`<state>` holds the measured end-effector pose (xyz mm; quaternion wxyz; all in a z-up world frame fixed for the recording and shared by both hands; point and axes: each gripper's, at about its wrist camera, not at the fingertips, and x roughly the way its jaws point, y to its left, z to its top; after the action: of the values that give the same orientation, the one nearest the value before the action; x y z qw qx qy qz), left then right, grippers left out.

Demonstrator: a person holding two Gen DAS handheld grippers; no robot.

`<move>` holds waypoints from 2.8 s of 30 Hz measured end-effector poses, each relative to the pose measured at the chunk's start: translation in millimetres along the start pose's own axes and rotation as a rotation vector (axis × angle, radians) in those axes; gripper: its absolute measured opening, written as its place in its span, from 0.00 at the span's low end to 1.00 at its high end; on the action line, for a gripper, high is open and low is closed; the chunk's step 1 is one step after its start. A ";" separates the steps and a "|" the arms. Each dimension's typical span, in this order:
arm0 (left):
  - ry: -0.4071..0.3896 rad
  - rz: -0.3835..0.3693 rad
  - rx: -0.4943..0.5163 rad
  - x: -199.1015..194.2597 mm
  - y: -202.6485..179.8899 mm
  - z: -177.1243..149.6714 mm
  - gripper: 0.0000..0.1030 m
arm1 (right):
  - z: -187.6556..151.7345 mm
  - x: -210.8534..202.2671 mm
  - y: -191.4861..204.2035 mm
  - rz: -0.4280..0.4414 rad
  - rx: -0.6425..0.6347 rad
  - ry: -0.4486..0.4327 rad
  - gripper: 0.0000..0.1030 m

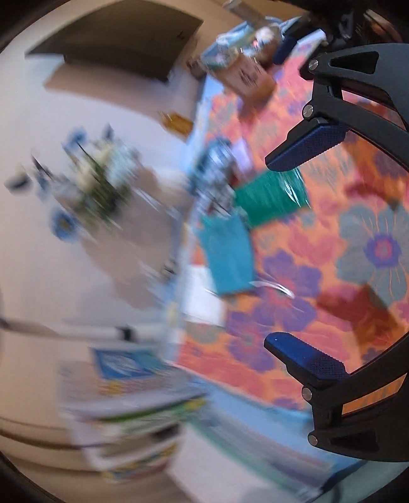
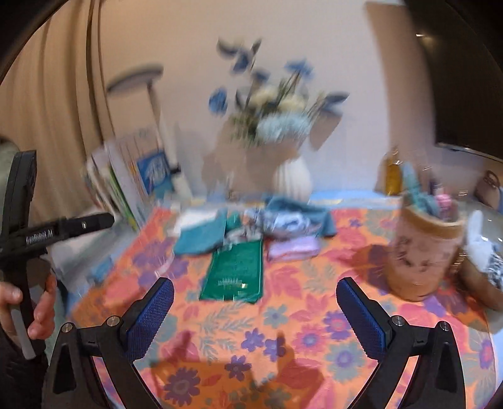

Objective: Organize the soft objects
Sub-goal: 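Move both open grippers back over the flowered table, then reach the left gripper to the teal cloth while the right reaches the green packet, then grasp the teal cloth with the left gripper while the right grasps the green packet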

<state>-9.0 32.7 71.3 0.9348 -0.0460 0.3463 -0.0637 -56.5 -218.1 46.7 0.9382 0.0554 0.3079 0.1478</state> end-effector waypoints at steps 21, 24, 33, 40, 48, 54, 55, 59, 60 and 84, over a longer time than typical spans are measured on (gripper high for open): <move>0.094 -0.053 -0.320 82.5 64.5 -53.8 0.98 | -26.0 89.6 -4.7 -0.119 -0.045 0.219 1.00; 0.100 -0.034 -0.298 82.5 61.2 -52.8 0.98 | -26.3 85.2 -4.1 -0.100 -0.052 0.198 1.00; 0.111 0.006 -0.256 82.7 54.7 -54.4 0.99 | -27.7 96.2 -4.9 -0.107 -0.049 0.268 1.00; 0.113 0.015 -0.245 83.5 54.4 -54.2 0.99 | -29.4 99.5 -4.3 -0.114 -0.056 0.291 1.00; 0.100 -0.027 -0.283 80.6 61.4 -54.8 0.99 | -30.6 98.8 2.8 -0.136 -0.094 0.293 1.00; 0.092 -0.052 -0.309 78.9 64.9 -55.3 0.99 | -30.7 101.3 0.5 -0.139 -0.089 0.307 1.00; 0.095 -0.055 -0.312 78.8 65.7 -54.6 0.99 | -30.6 101.4 0.1 -0.137 -0.086 0.307 1.00; 0.161 -0.106 -0.223 79.8 62.8 -32.6 0.90 | -24.8 106.0 -10.0 -0.050 -0.025 0.392 1.00; 0.142 -0.108 -0.187 71.9 62.4 -16.3 0.89 | -21.5 106.5 -15.2 -0.024 0.013 0.408 1.00; 0.192 -0.139 -0.154 192.8 35.9 42.5 0.84 | 25.9 196.3 53.2 -0.172 -0.029 0.363 0.97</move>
<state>166.9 40.9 -24.9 0.8844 -0.1352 0.4341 -0.1055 96.5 -106.7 -32.2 0.8773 -0.0124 0.4733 0.0790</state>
